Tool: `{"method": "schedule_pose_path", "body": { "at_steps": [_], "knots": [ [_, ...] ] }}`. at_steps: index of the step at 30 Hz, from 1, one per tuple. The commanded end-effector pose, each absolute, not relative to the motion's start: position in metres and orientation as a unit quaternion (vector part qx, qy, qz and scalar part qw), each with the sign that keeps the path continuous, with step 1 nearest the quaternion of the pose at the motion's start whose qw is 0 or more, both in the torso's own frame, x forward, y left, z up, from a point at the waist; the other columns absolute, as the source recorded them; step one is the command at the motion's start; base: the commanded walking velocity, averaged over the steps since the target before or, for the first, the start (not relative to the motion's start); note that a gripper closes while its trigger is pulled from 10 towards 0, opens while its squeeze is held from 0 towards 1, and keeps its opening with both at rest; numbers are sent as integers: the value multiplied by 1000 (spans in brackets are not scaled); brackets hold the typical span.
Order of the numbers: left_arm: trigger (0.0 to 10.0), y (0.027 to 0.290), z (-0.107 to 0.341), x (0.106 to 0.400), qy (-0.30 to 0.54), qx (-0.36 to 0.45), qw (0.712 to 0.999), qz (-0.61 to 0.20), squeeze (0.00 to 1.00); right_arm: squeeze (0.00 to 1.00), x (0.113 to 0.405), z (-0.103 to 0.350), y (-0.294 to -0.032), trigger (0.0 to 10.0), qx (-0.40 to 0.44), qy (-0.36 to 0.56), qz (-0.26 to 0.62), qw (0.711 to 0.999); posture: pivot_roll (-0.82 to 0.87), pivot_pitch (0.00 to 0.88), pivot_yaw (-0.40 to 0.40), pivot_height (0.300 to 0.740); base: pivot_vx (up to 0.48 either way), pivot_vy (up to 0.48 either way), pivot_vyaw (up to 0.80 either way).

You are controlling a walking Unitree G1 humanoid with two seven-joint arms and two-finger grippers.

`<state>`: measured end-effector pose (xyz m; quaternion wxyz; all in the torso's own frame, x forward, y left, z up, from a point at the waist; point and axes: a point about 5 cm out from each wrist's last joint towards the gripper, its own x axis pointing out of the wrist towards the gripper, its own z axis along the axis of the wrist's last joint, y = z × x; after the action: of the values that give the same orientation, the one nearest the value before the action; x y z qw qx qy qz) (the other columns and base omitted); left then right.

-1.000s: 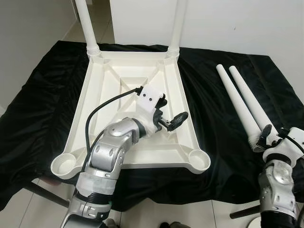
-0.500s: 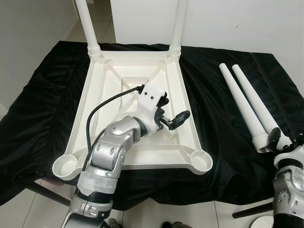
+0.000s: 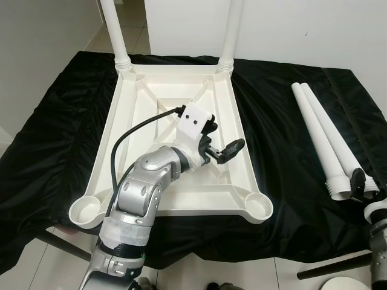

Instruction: Building children table

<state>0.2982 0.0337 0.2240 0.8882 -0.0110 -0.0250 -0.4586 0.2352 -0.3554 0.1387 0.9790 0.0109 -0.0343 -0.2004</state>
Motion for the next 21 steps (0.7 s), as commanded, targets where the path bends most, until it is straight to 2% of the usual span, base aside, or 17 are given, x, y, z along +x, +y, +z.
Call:
{"method": "schedule_pose_path", "body": {
  "at_steps": [1,12,21],
  "knots": [
    [10000,35,227,300,-28,-14,905,-423,0,0,225,124,-358,10000,18,14,-172,985,-18,135,24,740,0,0,0],
    [10000,35,229,299,-26,-19,906,-422,0,0,220,125,-359,10000,17,24,-137,990,-21,138,28,740,0,0,0],
    [10000,33,229,300,-25,-24,905,-423,0,0,234,126,-349,10000,-11,20,-69,997,-21,141,31,740,0,0,0]
  ]
}}
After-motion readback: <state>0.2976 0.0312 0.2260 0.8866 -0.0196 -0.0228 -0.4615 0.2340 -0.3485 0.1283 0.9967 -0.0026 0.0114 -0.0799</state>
